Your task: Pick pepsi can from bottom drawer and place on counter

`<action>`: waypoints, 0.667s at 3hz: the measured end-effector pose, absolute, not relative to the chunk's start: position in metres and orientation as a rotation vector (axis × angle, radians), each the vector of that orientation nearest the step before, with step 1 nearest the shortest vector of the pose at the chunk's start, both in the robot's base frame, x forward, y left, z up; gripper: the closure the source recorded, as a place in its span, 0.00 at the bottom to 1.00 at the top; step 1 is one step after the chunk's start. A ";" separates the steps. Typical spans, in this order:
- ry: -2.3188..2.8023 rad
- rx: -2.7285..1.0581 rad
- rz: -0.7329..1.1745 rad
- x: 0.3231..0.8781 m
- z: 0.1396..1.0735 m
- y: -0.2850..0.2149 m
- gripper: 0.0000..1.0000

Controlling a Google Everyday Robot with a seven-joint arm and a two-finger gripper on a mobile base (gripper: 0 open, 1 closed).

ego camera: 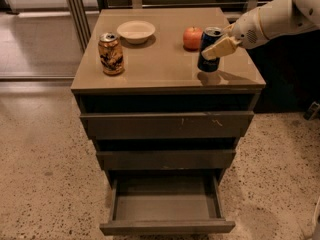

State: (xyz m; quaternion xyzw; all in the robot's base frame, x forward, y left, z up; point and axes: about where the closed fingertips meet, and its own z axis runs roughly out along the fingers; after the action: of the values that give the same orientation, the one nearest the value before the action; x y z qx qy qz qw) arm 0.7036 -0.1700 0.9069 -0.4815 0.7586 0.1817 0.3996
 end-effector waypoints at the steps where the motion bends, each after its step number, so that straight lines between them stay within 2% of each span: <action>1: 1.946 -1.182 0.468 0.718 0.890 -0.176 1.00; 2: 1.967 -1.155 0.479 0.727 0.876 -0.180 1.00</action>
Offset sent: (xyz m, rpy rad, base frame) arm 0.0310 -0.0231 -0.0471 0.0377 0.0595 -0.0868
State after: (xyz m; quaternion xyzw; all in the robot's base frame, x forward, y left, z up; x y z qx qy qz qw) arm 0.7266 -0.1799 0.8759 -0.4555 0.7754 0.1889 0.3945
